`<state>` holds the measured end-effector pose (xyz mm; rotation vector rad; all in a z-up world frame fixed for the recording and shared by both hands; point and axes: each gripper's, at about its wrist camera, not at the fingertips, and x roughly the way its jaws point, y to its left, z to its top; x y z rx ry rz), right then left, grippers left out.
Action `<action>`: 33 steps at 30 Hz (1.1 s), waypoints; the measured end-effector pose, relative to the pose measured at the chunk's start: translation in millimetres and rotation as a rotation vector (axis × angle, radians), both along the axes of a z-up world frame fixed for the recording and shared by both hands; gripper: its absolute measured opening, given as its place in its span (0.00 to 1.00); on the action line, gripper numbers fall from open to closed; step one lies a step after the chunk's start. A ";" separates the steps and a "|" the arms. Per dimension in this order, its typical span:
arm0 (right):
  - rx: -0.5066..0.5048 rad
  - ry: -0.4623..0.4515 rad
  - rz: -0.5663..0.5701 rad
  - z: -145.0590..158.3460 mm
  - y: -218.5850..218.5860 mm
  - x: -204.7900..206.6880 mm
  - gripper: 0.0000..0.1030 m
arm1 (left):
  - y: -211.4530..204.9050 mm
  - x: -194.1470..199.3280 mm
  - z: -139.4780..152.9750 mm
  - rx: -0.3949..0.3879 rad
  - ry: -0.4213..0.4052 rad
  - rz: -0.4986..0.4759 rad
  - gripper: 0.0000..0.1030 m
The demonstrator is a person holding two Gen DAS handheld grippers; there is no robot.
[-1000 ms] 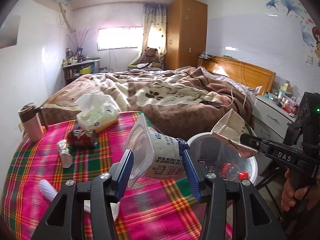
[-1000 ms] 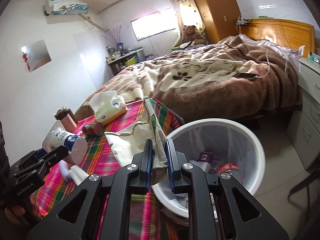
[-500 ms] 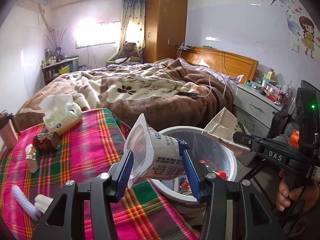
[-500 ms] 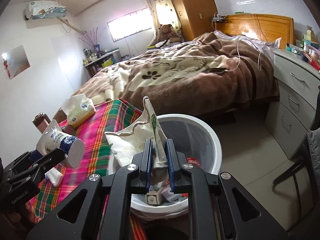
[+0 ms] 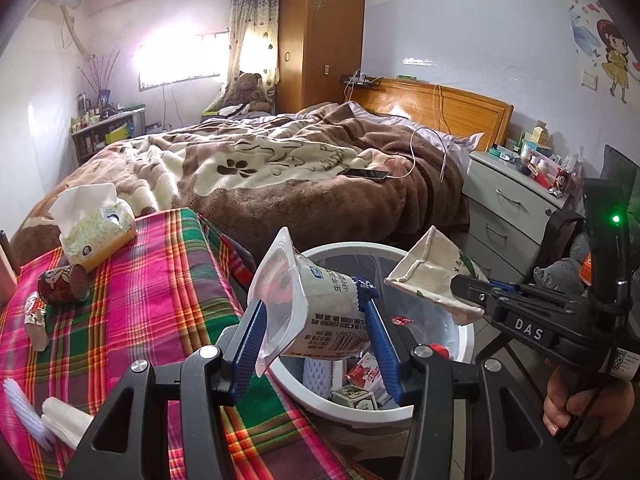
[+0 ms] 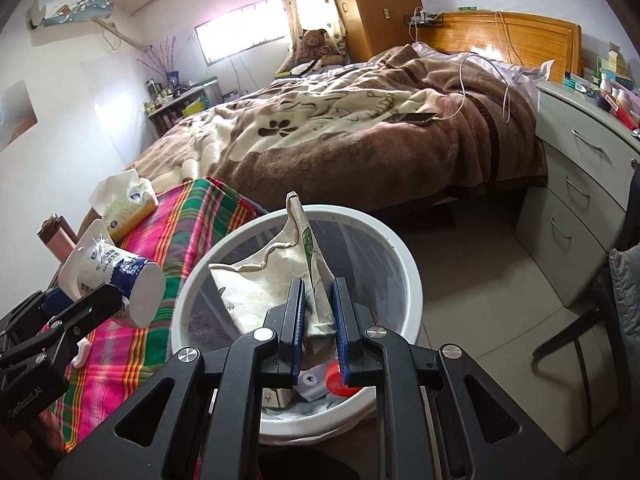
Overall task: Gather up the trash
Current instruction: 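Open the right tool over the bin while the left releases the yogurt cup into it, then move both tools back over the remaining trash on the bed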
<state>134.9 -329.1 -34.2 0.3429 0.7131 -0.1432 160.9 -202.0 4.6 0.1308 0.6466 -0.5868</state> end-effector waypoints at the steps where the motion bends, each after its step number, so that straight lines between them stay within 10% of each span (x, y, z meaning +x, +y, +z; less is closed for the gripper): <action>1: 0.003 0.006 -0.001 -1.5 -0.9 0.9 0.14 | -1.4 2.0 -1.4 -0.006 0.011 -0.004 0.50; 12: -0.050 0.054 -0.004 -7.1 2.0 7.8 0.16 | -7.3 12.1 -10.3 -0.019 0.059 -0.006 0.59; 17: -0.056 0.043 -0.001 -4.9 5.2 4.9 0.39 | -2.8 11.9 -9.6 -0.018 0.058 0.007 0.62; 33: -0.051 -0.021 0.035 10.3 27.6 -0.9 0.39 | 40.6 2.5 0.8 -0.046 0.035 0.081 0.62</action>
